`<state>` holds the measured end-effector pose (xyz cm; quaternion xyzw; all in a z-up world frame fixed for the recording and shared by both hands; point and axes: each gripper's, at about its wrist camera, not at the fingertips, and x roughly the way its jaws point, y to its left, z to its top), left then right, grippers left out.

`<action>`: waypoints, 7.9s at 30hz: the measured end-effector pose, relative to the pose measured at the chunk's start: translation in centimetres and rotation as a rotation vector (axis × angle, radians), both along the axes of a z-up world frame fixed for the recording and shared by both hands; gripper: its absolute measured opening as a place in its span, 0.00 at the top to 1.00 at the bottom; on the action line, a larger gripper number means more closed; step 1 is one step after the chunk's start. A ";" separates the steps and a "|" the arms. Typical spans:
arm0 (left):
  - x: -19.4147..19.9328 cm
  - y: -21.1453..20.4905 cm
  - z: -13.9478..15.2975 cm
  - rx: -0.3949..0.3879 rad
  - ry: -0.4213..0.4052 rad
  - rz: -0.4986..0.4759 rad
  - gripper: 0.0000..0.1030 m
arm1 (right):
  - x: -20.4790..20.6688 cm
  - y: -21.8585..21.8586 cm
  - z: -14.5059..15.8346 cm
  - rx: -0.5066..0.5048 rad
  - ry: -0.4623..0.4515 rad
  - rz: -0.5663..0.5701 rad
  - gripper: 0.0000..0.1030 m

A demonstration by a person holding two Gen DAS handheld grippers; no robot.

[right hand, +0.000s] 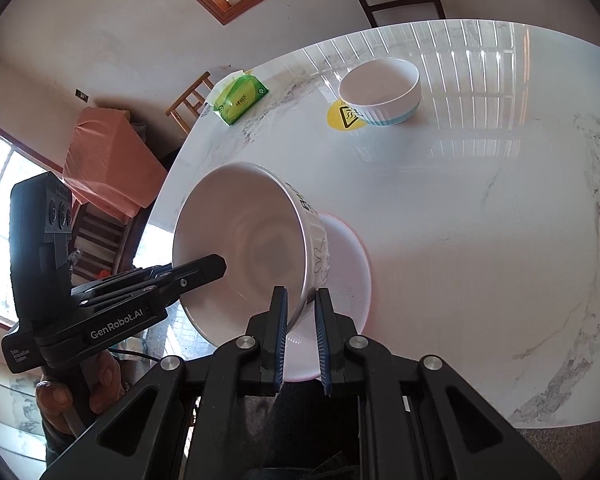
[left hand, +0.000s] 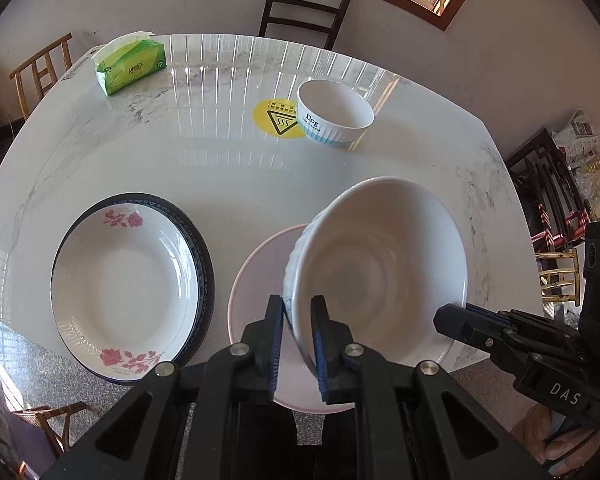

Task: Organize plates and bowls
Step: 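Carry the white striped bowl with both grippers over the pink bowl, then lower the white bowl into the pink bowl and open both grippers, then grasp the small white blue-striped bowl rim with both grippers, then carry the small bowl with both grippers over the nested bowls, then lower the small bowl into the white bowl and open both grippers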

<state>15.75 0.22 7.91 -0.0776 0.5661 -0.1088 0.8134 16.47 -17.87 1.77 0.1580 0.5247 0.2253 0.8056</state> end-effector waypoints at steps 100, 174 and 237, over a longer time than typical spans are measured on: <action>-0.8 -3.3 -3.6 0.391 -0.437 -0.108 0.79 | 1.5 -4.8 -5.6 -0.066 -0.161 -0.076 0.71; 20.1 -4.8 -3.5 -0.010 0.010 0.006 0.87 | 19.1 -5.1 -2.3 -0.048 0.052 -0.046 0.79; -1.2 1.1 -3.3 -0.018 0.079 0.020 0.87 | 0.3 1.8 -2.8 -0.115 0.070 0.111 0.79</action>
